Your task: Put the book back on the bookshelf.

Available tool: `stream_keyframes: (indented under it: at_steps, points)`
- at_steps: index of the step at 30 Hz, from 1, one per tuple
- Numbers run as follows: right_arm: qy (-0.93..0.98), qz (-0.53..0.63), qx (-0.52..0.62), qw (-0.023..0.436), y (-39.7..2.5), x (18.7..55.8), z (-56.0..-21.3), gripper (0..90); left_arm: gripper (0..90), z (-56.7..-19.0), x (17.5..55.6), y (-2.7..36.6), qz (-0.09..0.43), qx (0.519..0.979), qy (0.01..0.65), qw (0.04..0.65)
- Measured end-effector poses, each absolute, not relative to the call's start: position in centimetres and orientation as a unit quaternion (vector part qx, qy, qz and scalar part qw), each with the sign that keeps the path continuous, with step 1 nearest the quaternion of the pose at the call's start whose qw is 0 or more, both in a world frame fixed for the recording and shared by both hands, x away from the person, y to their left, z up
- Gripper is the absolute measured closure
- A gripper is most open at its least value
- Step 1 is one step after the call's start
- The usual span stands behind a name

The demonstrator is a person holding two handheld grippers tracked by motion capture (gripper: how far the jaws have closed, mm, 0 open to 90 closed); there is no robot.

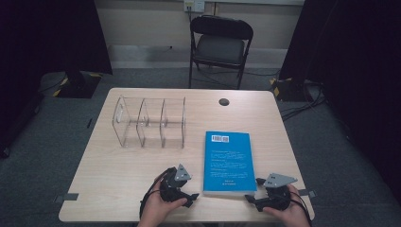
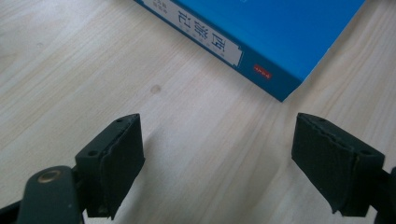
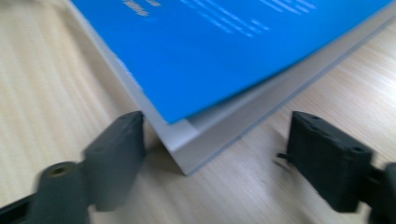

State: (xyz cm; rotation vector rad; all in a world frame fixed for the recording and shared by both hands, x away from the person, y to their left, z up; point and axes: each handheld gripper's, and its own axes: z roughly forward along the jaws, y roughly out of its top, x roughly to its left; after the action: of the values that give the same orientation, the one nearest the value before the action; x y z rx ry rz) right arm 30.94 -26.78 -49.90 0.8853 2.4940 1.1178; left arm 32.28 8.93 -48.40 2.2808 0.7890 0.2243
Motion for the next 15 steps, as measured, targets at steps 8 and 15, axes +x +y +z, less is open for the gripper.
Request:
stream_keyframes:
  at_steps: [8,15]
  points:
    - [0.862,0.386,0.304,0.125,-26.64,30.70,-49.63,33.7,16.6,-48.59,32.00,8.38,0.081,0.888,0.294,0.345]
    - [0.857,0.392,0.311,0.122,-26.72,30.61,-49.47,34.9,16.6,-48.41,32.08,8.06,0.080,0.888,0.288,0.349]
